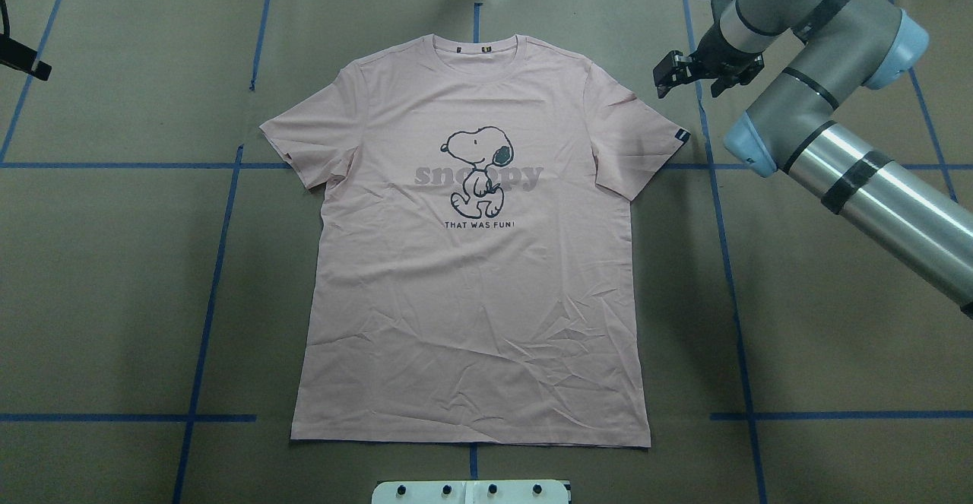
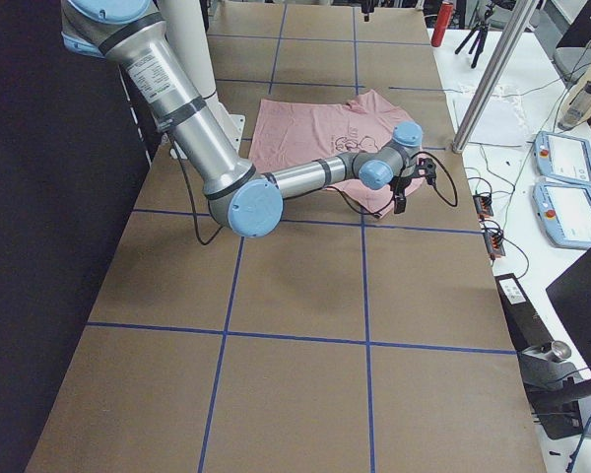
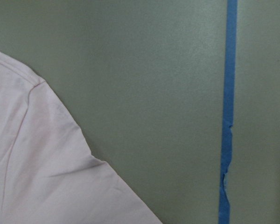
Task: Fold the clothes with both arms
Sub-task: 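Grasp the sleeve with the right gripper and fold it toward the collar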
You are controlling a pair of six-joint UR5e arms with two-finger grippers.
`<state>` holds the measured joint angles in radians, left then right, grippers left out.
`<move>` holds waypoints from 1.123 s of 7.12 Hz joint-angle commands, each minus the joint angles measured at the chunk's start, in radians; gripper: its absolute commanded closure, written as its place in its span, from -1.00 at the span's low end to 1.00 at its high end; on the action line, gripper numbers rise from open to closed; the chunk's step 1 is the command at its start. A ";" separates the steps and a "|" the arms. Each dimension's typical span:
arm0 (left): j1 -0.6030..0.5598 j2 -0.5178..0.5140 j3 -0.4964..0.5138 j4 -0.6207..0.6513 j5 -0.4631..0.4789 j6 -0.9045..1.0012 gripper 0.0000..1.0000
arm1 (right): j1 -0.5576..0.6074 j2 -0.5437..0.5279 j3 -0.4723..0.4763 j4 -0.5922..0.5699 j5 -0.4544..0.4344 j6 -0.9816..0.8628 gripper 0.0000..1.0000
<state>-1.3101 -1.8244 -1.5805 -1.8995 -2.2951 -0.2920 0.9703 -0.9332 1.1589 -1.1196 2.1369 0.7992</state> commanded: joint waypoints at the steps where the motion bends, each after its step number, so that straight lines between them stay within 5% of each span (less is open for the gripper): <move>1: 0.002 -0.009 -0.003 -0.001 -0.004 -0.021 -1.00 | -0.034 0.007 -0.031 0.004 -0.018 0.008 -0.96; 8: 0.000 -0.013 -0.007 -0.001 -0.007 -0.022 -1.00 | -0.051 -0.010 -0.044 -0.008 -0.018 0.006 -0.83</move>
<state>-1.3093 -1.8376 -1.5866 -1.9006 -2.3020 -0.3145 0.9205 -0.9419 1.1214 -1.1278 2.1179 0.8067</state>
